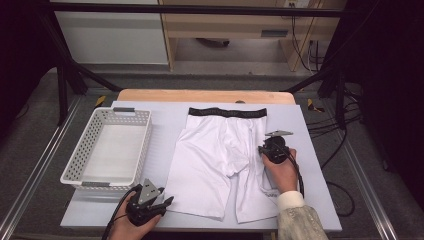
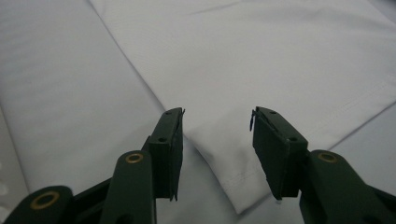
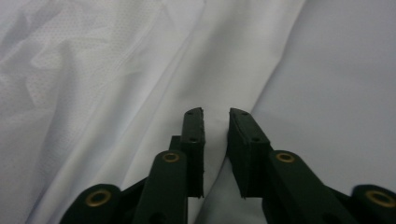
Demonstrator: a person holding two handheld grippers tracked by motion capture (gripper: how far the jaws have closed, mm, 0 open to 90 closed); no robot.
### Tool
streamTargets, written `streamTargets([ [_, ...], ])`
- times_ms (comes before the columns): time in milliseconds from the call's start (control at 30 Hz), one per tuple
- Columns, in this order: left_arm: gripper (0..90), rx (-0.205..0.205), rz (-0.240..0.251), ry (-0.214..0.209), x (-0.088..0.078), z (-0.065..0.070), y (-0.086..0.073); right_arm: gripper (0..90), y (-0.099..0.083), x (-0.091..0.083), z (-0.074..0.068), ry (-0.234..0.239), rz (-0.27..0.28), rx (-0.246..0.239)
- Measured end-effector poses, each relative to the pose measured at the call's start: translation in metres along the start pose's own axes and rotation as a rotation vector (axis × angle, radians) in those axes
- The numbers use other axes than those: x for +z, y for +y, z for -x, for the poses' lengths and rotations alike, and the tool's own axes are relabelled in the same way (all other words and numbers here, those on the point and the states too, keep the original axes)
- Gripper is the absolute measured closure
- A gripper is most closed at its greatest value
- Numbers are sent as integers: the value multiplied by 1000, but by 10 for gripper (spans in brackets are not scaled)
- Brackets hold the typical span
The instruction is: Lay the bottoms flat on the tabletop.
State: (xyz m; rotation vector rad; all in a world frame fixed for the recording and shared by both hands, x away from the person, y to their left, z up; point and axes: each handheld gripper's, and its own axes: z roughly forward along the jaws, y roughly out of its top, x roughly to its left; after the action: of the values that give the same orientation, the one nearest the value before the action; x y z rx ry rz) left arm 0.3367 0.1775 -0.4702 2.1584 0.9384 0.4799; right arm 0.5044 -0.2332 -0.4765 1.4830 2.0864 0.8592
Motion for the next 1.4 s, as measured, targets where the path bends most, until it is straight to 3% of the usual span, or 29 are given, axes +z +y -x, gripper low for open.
streamTargets([
  [100, 530, -3, -2, -2, 0, 1, -1, 899, 0, 2, 0, 26, 6, 1],
  [200, 530, -3, -4, -2, -1, 0, -2, 900, 1, 1, 3, 37, 3, 4],
  [267, 531, -6, -5, -3, -2, 0, -3, 900, 2, 0, 7, -20, -3, -11],
  [500, 530, -4, -12, -5, -1, 0, -4, 871, 5, -5, 41, -153, -24, 69],
  [567, 529, 1, -14, -5, -2, 1, -4, 845, 7, -10, 44, -141, 0, 88],
  [700, 527, 7, -15, 9, -3, 0, -4, 803, 3, -27, 42, -111, 36, 79],
  [800, 526, -2, -13, 13, -5, -1, -4, 760, -10, -46, 35, -94, 49, 54],
  [1000, 526, -16, -32, 14, -5, 0, -9, 703, -59, -83, 10, -59, 108, 68],
  [1133, 528, -25, -48, 13, -4, 1, -11, 666, -80, -96, -11, -27, 72, 18],
  [1200, 528, -28, -51, 14, -5, 1, -12, 637, -85, -105, -10, -44, 78, 40],
  [1267, 530, -32, -54, 6, -5, 0, -12, 613, -92, -110, -5, -89, 57, 77],
  [1333, 550, -40, -53, -14, -4, -1, -13, 599, -100, -115, 0, -103, 35, 106],
  [1400, 633, -38, -49, -40, -5, 0, -13, 588, -106, -121, 4, -109, 28, 130],
])
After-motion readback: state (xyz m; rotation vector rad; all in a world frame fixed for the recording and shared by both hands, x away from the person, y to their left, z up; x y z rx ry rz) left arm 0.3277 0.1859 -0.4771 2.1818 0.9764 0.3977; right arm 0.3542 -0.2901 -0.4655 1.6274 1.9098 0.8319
